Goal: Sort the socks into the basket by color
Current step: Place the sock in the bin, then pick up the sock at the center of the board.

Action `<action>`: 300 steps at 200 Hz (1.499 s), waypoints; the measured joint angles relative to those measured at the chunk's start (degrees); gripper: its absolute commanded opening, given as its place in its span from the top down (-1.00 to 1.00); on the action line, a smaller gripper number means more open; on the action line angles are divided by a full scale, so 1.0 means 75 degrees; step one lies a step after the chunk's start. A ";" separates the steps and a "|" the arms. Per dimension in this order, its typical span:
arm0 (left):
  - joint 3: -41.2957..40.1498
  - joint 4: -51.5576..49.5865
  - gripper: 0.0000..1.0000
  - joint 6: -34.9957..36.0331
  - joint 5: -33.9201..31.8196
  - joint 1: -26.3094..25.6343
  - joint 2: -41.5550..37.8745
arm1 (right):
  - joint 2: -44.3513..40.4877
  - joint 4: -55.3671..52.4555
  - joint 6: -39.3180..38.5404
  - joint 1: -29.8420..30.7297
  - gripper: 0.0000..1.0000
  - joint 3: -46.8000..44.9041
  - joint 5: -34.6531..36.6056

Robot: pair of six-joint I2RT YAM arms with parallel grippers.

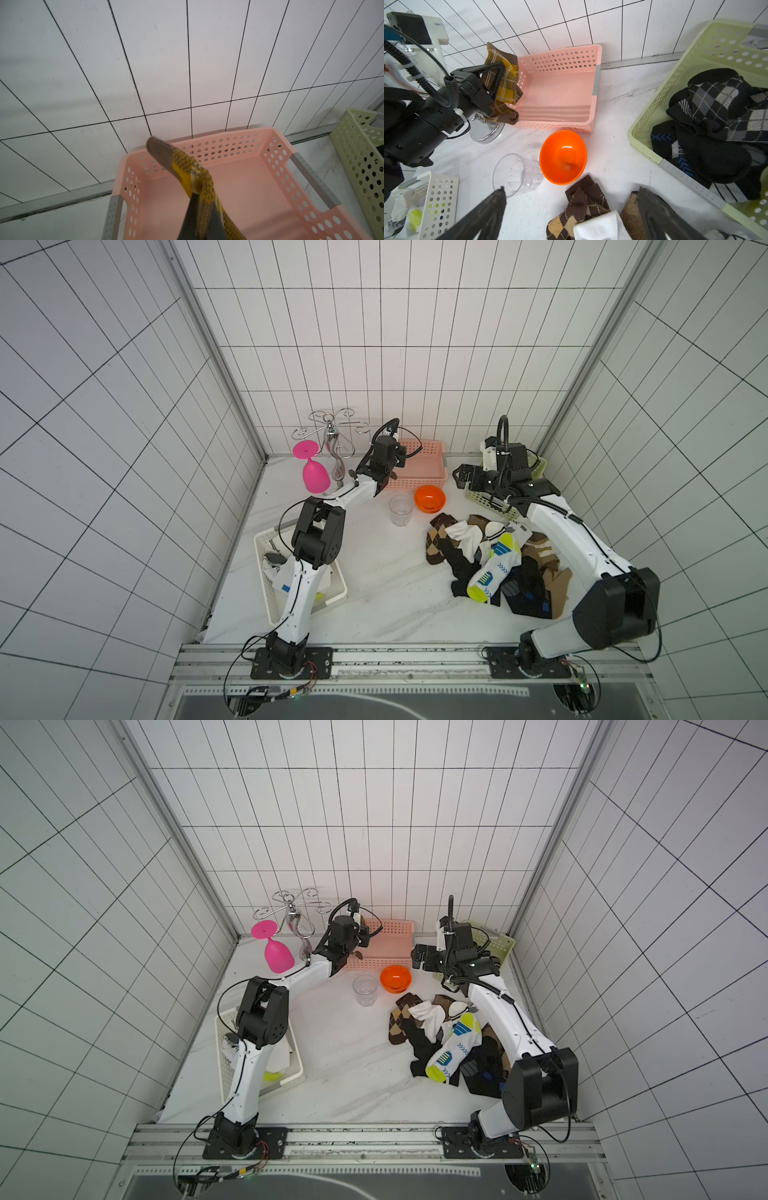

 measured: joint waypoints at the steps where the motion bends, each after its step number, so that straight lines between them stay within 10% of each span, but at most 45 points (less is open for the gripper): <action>1: 0.0000 0.0003 1.00 0.0000 0.0006 -0.0003 0.0000 | 0.0000 0.0000 0.0000 0.0000 -0.99 0.0000 0.0000; 87: 0.0032 -0.0111 -0.35 -0.0058 0.0245 -0.0017 0.0082 | 0.0029 -0.0052 -0.0023 0.0000 -0.99 0.0000 0.0122; 209: 0.0032 -0.0309 -0.67 -0.0085 0.0399 -0.0015 -0.0169 | 0.0029 -0.0268 -0.0090 0.0000 -0.99 0.0003 0.0233; 300: -0.0769 -0.1008 -0.69 -0.0557 0.0784 0.0026 -0.2256 | 0.0000 -0.0428 -0.0137 -0.0003 -0.99 0.0000 0.0224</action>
